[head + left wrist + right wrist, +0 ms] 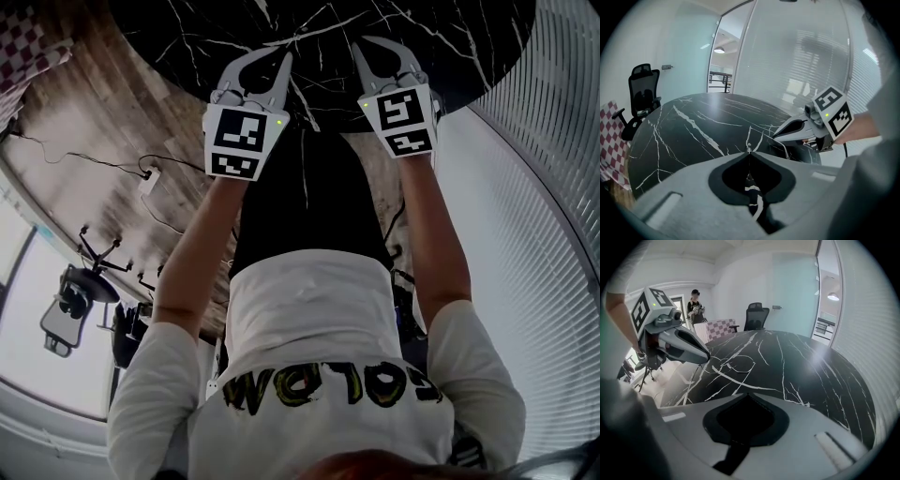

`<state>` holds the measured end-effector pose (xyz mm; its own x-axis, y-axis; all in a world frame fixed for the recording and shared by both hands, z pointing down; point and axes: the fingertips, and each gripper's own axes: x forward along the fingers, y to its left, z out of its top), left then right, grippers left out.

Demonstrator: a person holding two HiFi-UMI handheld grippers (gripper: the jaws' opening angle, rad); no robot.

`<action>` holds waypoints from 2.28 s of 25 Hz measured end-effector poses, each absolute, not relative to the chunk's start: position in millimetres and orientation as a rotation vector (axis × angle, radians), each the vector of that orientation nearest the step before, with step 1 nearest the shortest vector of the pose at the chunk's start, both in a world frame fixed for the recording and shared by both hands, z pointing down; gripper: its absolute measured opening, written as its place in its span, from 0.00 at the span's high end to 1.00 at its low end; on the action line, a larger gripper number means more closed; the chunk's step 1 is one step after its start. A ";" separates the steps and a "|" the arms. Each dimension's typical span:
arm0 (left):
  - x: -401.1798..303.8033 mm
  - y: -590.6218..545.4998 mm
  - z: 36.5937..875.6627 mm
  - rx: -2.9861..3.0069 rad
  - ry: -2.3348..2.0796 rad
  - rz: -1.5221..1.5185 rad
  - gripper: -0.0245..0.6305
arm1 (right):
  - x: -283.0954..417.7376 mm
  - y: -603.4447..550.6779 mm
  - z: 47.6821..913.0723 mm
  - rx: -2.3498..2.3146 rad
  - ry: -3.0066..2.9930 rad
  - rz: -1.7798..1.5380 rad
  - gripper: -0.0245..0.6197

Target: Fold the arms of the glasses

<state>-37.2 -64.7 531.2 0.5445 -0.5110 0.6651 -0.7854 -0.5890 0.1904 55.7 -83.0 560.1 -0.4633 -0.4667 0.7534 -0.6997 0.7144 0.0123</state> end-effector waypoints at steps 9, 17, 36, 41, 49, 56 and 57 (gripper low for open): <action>-24.0 -58.2 530.0 2.322 -1.003 0.760 0.96 | 34.2 -74.0 557.9 0.833 -2.177 0.389 0.96; -6.5 -47.9 529.4 2.340 -0.954 0.753 0.96 | 13.3 -68.0 552.3 0.798 -2.205 0.382 0.96; -10.1 -52.5 526.6 2.339 -0.977 0.757 0.96 | 28.3 7.3 528.2 0.677 -2.237 0.320 0.74; -12.7 -51.3 528.1 2.334 -0.969 0.753 0.96 | 33.4 14.3 548.0 0.674 -2.171 0.262 0.73; -12.9 -43.6 529.2 2.324 -0.934 0.744 0.96 | 50.8 -6.3 561.4 0.767 -2.089 0.238 0.76; -5.5 -36.5 527.9 2.335 -0.875 0.733 0.96 | 53.6 -31.8 559.2 0.843 -2.066 0.215 0.77; -4.7 -36.1 527.7 2.337 -0.868 0.732 0.96 | 52.9 -35.8 558.9 0.853 -2.065 0.211 0.77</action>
<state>-4.7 -36.1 527.7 0.6452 -0.4124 0.6431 -0.7035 -0.6490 0.2897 52.9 -35.8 558.9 -0.3887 -0.4942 0.7776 -0.6415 0.7510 0.1565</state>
